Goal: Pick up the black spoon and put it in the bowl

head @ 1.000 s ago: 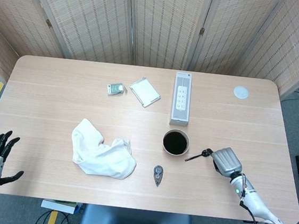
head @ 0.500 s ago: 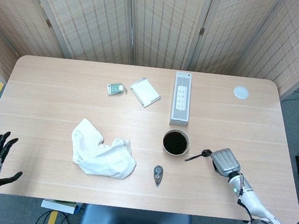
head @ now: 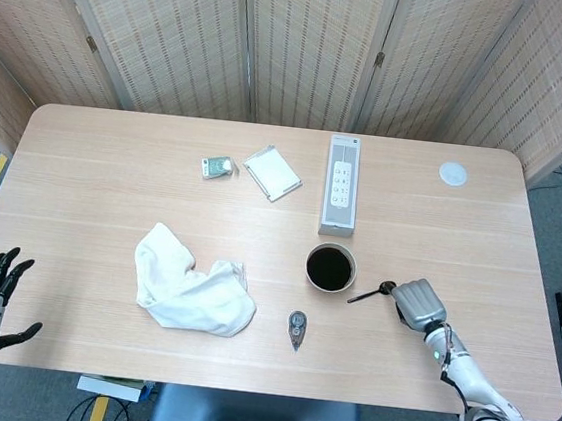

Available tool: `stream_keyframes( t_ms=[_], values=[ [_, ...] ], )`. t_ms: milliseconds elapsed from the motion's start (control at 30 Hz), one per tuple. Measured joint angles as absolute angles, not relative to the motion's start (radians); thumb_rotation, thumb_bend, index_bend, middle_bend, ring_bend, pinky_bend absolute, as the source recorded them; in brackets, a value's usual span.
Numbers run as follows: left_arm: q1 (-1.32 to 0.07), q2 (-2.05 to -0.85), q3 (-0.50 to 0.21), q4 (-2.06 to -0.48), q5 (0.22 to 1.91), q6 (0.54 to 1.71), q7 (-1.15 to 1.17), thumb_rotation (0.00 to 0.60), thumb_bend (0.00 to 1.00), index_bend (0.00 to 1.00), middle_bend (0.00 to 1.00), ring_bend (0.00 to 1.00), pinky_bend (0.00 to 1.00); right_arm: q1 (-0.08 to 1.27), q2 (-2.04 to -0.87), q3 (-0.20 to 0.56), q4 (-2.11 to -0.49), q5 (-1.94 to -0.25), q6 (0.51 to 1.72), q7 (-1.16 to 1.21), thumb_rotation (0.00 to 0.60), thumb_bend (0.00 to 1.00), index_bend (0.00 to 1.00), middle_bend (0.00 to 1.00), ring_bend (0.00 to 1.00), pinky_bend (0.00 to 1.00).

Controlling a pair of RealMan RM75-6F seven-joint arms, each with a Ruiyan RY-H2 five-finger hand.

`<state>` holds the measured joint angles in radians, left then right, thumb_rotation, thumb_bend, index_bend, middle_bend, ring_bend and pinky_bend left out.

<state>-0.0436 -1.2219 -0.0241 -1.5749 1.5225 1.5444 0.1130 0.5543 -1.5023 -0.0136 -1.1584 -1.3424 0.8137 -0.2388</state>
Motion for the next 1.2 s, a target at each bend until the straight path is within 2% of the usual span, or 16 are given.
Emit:
stream_keyframes(
  t_ms=[967,1100,1200],
  values=[
    [-0.037,-1.221,-0.026,-1.571,1.515,1.547,0.113,0.6,0.15,0.16,0.05,0.07,0.14,0.532,-1.478,-0.003,-1.106,-1.291,0.827,-0.292,0.6,0.49,0.3,0.97,1.0,1.0],
    [-0.037,-1.219,-0.027,-1.574,1.516,1.548,0.114,0.6,0.15,0.16,0.05,0.07,0.14,0.524,-1.46,0.001,-1.133,-1.304,0.858,-0.277,0.6,0.43,0.3,0.97,1.0,1.0],
    [-0.038,-1.218,-0.028,-1.577,1.517,1.548,0.115,0.6,0.15,0.16,0.05,0.07,0.14,0.516,-1.444,0.005,-1.175,-1.319,0.887,-0.251,0.6,0.36,0.3,0.92,1.0,1.0]
  ],
)
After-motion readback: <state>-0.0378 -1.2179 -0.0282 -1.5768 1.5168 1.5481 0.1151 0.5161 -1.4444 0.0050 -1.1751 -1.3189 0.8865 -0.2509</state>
